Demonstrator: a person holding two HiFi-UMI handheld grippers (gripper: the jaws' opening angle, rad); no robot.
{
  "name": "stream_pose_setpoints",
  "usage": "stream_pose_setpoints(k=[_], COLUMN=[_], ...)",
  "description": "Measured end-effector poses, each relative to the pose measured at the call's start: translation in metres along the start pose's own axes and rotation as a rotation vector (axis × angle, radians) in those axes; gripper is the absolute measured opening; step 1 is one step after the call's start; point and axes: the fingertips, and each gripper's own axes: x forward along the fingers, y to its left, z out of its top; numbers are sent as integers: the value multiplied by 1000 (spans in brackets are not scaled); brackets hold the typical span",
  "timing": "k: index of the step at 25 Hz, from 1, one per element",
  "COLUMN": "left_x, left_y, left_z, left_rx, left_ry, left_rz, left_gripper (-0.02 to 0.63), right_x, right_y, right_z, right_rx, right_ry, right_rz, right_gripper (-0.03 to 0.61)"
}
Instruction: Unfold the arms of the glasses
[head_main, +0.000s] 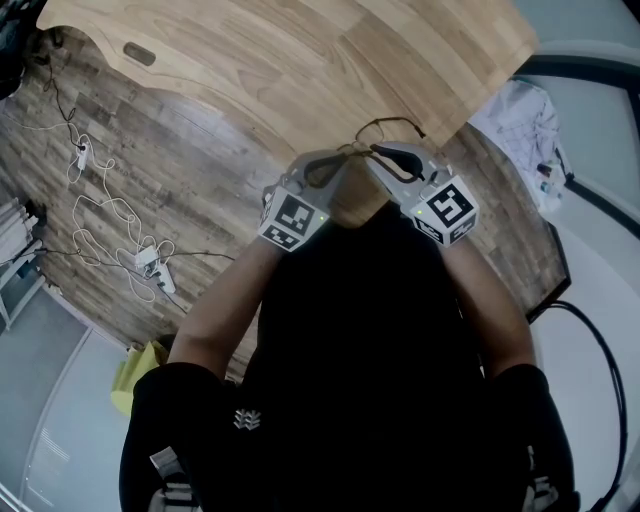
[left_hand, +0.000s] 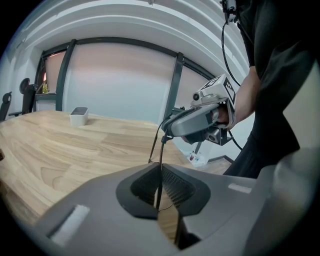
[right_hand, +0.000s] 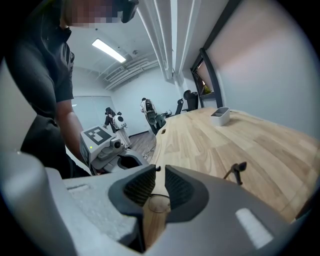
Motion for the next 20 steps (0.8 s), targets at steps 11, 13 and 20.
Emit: stream_pose_setpoints(k=[11, 13, 20], left_x=[-4, -7, -31], left_y=[11, 14, 16], left_z=[-2, -2, -7], left_rx=[5, 1, -9], left_ry=[21, 26, 17], left_rz=[19, 32, 62], left_gripper=[43, 70, 103], right_x=[6, 8, 16], right_y=[7, 10, 27], right_z=[5, 9, 16], right_rx=[-35, -49, -136], right_ry=[7, 7, 45], right_rz=[21, 25, 62], right_gripper=[26, 26, 26])
